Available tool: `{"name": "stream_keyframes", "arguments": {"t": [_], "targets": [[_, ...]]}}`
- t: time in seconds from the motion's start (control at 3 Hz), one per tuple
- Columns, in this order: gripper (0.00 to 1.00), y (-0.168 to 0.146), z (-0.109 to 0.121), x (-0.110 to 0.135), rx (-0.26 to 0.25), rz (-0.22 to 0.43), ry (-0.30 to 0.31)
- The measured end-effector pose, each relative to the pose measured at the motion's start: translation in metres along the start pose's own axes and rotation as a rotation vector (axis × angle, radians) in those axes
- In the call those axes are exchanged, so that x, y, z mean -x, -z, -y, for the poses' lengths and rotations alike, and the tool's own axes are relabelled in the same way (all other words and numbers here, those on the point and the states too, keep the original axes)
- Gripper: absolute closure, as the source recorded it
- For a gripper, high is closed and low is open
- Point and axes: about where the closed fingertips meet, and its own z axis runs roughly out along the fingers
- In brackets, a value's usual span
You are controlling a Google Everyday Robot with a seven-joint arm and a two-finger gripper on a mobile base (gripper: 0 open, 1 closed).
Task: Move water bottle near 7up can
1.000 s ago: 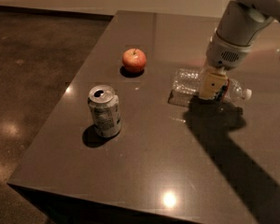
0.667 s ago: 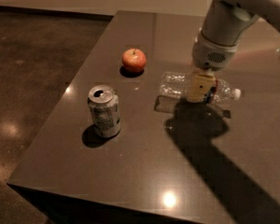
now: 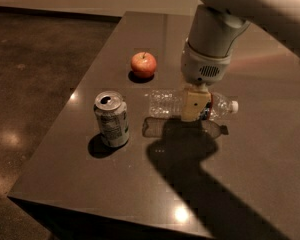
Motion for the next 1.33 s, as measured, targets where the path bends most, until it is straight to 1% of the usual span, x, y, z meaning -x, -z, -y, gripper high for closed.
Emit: {"name": "stream_keyframes", "arguments": {"t": [0.33,0.67,1.0,1.33], "targets": [[1.0,-0.011,-0.013,0.014,0.03,0.005,0.05],[1.0,-0.02,-0.021,0.023,0.047,0.009,0.082],[0.82,-0.03,-0.028,0.029,0.055,0.011,0.103],[0.59,-0.038,-0.033,0.033,0.072,0.02,0.118]]}}
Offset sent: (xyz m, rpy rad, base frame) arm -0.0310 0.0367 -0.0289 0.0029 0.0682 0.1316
